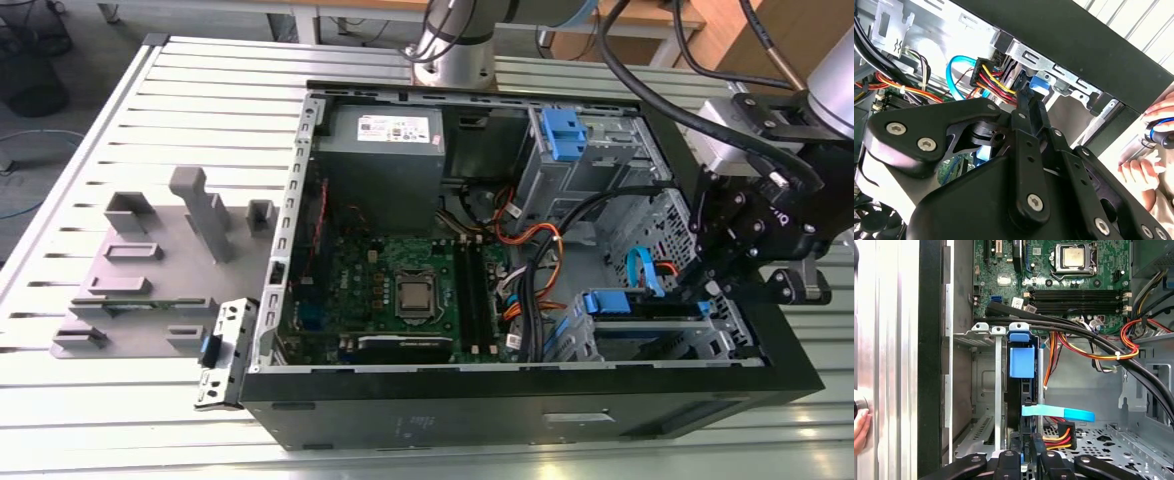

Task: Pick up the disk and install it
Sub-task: 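Insert the second disk wire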

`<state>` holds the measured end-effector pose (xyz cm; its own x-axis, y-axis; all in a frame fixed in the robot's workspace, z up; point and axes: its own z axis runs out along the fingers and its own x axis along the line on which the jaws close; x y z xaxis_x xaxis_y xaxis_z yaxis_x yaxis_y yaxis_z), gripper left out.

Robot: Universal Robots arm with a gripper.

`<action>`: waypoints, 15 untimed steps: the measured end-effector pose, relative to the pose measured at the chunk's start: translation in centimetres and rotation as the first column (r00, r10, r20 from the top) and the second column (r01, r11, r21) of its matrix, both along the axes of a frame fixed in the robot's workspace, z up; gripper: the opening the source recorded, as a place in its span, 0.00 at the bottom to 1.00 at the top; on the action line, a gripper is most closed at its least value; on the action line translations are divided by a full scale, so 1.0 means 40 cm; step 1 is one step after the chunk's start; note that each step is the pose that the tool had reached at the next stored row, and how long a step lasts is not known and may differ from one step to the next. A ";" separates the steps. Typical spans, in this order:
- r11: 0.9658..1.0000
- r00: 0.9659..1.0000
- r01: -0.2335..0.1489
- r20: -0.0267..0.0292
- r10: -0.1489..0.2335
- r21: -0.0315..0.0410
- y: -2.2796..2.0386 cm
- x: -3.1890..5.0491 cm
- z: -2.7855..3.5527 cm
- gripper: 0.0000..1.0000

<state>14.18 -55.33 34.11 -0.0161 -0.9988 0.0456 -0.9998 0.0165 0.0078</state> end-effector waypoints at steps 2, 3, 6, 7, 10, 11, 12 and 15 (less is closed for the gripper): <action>1.000 1.000 0.000 0.000 0.000 0.000 0.000 0.000 0.000 0.24; 1.000 1.000 0.000 0.000 0.000 0.000 0.000 0.000 0.000 0.24; 1.000 1.000 0.000 0.000 0.000 0.000 0.000 0.000 0.000 0.24; 1.000 1.000 0.000 0.000 0.000 0.000 0.000 0.000 0.000 0.24; 1.000 1.000 0.000 0.000 0.000 0.000 0.001 0.001 -0.001 0.24; 1.000 1.000 0.000 0.000 0.000 0.000 0.001 0.001 0.000 0.24; 1.000 1.000 0.000 0.000 0.000 0.000 0.001 0.001 -0.001 0.24; 1.000 1.000 0.000 0.000 0.000 0.000 0.001 0.003 -0.001 0.24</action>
<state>14.29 -55.28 34.08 -0.0161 -0.9988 0.0459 -0.9998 0.0165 0.0078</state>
